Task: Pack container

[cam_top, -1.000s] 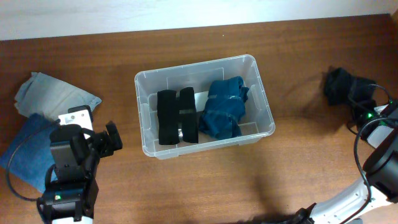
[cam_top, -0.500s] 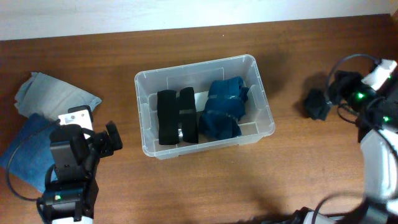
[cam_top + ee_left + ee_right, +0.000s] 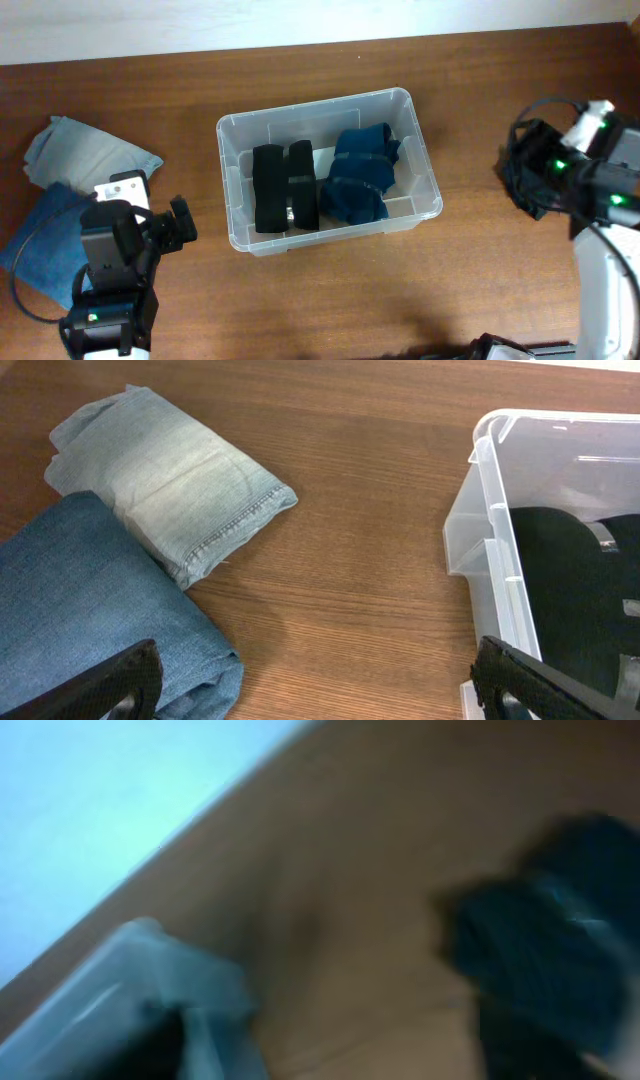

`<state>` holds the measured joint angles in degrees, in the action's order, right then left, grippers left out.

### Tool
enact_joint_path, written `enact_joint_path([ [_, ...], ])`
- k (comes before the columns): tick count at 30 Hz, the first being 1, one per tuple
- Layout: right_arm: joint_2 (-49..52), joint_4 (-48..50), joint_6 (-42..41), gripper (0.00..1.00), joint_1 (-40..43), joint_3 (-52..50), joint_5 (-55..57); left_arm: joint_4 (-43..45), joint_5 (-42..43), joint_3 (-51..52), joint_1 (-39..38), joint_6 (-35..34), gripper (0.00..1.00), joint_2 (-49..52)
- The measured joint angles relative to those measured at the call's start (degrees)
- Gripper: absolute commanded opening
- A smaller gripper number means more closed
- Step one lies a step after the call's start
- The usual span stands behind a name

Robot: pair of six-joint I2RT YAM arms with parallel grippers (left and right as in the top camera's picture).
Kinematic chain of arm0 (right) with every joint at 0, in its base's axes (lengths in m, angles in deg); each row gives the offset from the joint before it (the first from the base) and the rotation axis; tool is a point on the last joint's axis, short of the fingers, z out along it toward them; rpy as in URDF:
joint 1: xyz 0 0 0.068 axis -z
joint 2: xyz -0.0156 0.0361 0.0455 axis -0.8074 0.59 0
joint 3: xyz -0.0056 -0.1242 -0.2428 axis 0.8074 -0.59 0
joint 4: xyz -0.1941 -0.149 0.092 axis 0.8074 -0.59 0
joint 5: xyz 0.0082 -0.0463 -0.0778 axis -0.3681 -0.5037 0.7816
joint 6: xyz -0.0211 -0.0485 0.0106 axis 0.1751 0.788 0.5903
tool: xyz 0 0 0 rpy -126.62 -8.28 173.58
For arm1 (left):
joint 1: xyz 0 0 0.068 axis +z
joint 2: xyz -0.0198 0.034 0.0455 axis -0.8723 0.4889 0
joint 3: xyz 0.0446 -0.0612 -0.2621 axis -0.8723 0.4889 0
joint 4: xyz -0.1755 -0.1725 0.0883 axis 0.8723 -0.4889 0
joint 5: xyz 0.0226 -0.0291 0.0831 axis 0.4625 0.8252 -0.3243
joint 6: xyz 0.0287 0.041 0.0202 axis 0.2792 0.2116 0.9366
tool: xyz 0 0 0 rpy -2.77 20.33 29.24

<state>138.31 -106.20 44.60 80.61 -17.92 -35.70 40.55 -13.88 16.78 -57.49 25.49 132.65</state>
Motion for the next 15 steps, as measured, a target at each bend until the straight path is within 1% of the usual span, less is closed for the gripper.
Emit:
enact_joint_path([
  [5, 7.2, -6.4, -4.3, 0.99, 10.4, 0.1, 0.7, 0.0, 0.0, 0.0, 0.0, 0.0, 0.99, 0.0],
  [9, 15.4, -7.4, -7.4, 0.99, 17.0, 0.0, -0.8, 0.0, 0.0, 0.0, 0.0, 0.0, 0.99, 0.0],
  [10, 18.8, -6.4, -7.9, 0.98, 18.8, 0.0, -1.7, 0.0, 0.0, 0.0, 0.0, 0.0, 0.99, 0.0],
  [11, 19.7, -6.1, -8.0, 0.98, 19.2, 0.0, -2.0, 0.0, 0.0, 0.0, 0.0, 0.0, 0.99, 0.0],
  [15, 28.2, 1.4, -7.1, 0.99, 21.2, -0.1, -6.7, 0.0, 0.0, 0.0, 0.0, 0.0, 1.0, 0.0],
])
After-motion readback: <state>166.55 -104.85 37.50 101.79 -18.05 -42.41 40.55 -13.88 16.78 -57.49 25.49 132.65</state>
